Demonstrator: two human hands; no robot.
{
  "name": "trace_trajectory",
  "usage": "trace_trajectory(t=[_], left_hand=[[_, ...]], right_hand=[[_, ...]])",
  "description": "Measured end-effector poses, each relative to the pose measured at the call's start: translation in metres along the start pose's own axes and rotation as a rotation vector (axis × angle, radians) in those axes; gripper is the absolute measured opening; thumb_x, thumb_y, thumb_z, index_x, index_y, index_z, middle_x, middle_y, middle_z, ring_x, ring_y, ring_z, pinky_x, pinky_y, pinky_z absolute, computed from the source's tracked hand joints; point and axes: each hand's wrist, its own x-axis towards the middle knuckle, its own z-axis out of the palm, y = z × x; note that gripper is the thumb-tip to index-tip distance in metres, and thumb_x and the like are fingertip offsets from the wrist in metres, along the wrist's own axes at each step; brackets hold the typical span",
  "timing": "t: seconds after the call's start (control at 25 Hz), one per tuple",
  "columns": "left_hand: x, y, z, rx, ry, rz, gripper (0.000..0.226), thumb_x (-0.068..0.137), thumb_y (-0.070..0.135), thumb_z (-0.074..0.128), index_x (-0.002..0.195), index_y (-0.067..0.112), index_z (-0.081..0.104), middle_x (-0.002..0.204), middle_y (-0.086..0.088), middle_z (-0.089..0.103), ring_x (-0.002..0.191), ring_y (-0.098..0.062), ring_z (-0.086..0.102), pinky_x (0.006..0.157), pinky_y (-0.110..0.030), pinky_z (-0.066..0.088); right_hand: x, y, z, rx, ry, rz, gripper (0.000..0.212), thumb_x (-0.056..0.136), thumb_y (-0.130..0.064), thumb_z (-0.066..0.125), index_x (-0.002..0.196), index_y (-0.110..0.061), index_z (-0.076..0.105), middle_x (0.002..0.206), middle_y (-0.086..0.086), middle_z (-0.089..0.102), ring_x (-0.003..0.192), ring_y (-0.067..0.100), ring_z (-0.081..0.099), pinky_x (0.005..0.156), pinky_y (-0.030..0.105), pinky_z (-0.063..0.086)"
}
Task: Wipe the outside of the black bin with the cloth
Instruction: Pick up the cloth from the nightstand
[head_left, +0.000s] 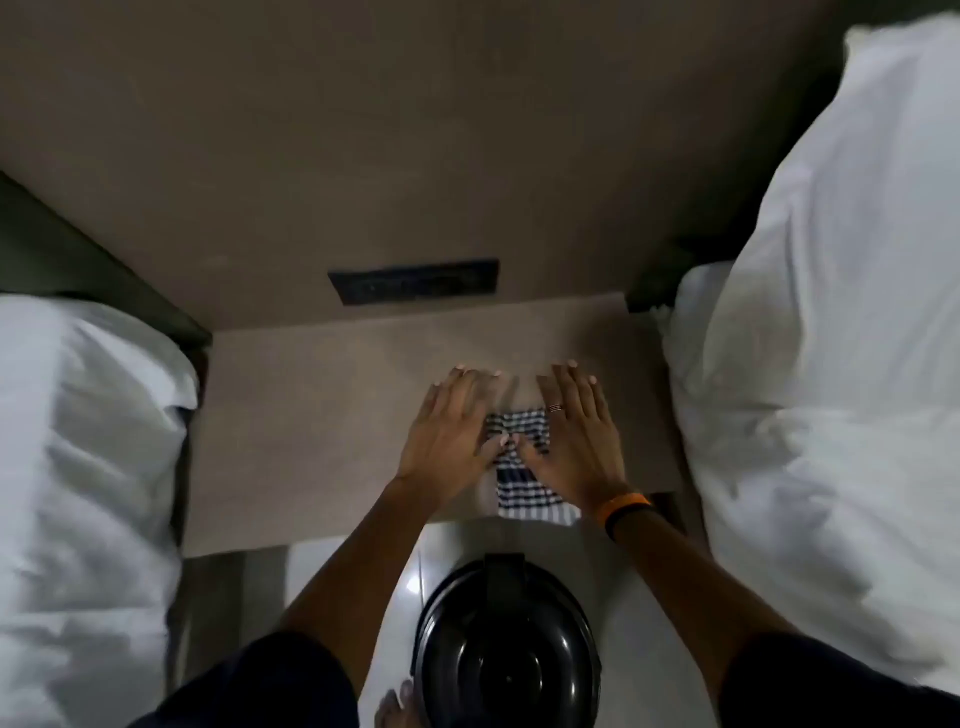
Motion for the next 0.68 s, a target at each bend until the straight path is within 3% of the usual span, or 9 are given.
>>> trace_trajectory(t=[0.12,0.24,0.32,0.4,0.6,0.68], left_hand=[[0.012,-0.009,0.086,-0.13,-0.157,0.065,0.078,0.092,0.028,0.073,0.157,0.009,0.034,0.168,-0.019,0.023,0.157,-0.038,0.014,0.114,-0.059,0.042],[0.019,-0.017,0.146,-0.175,-0.201,0.037,0.075,0.086,0.01,0.078,0.15,-0.001,0.043,0.165,-0.027,0.026,0.155,-0.046,0.018,0.115,-0.062,0.04],[0.022,-0.016,0.164,-0.284,-0.053,0.013,0.058,0.082,-0.001,0.075,0.137,-0.007,0.056,0.15,-0.033,0.047,0.145,-0.05,0.038,0.116,-0.059,0.039],[0.025,-0.01,0.172,-0.3,0.062,-0.041,0.046,0.08,-0.011,0.069,0.125,-0.007,0.062,0.135,-0.03,0.059,0.129,-0.044,0.053,0.108,-0.049,0.046],[0.03,0.006,0.17,-0.301,0.2,-0.064,0.034,0.071,-0.021,0.056,0.099,-0.007,0.069,0.107,-0.028,0.068,0.106,-0.042,0.062,0.084,-0.037,0.049],[0.021,0.007,0.163,-0.317,0.161,-0.054,0.036,0.07,-0.021,0.058,0.099,-0.006,0.073,0.104,-0.024,0.07,0.103,-0.039,0.064,0.085,-0.031,0.051]], right_hand=[[-0.006,0.033,0.089,0.007,-0.12,-0.023,0.084,0.085,-0.056,0.043,0.154,-0.01,0.031,0.165,0.018,0.029,0.155,0.034,0.023,0.128,0.054,0.02],[-0.011,0.05,0.149,0.054,-0.16,-0.061,0.085,0.085,-0.057,0.036,0.155,-0.01,0.032,0.166,0.016,0.028,0.156,0.033,0.021,0.126,0.054,0.022],[-0.01,0.051,0.172,0.093,-0.039,-0.078,0.074,0.091,-0.049,0.037,0.154,-0.01,0.034,0.166,0.016,0.028,0.156,0.033,0.021,0.128,0.051,0.019],[-0.008,0.051,0.187,0.107,0.088,-0.042,0.062,0.095,-0.038,0.039,0.151,-0.011,0.039,0.164,0.016,0.032,0.155,0.033,0.024,0.128,0.049,0.019],[-0.006,0.035,0.195,0.164,0.188,0.023,0.043,0.091,-0.018,0.047,0.13,-0.003,0.058,0.139,0.021,0.058,0.137,0.04,0.049,0.116,0.054,0.041],[-0.016,0.03,0.184,0.224,0.217,0.034,0.037,0.089,-0.011,0.05,0.123,0.0,0.06,0.126,0.022,0.063,0.122,0.042,0.058,0.103,0.054,0.049]])
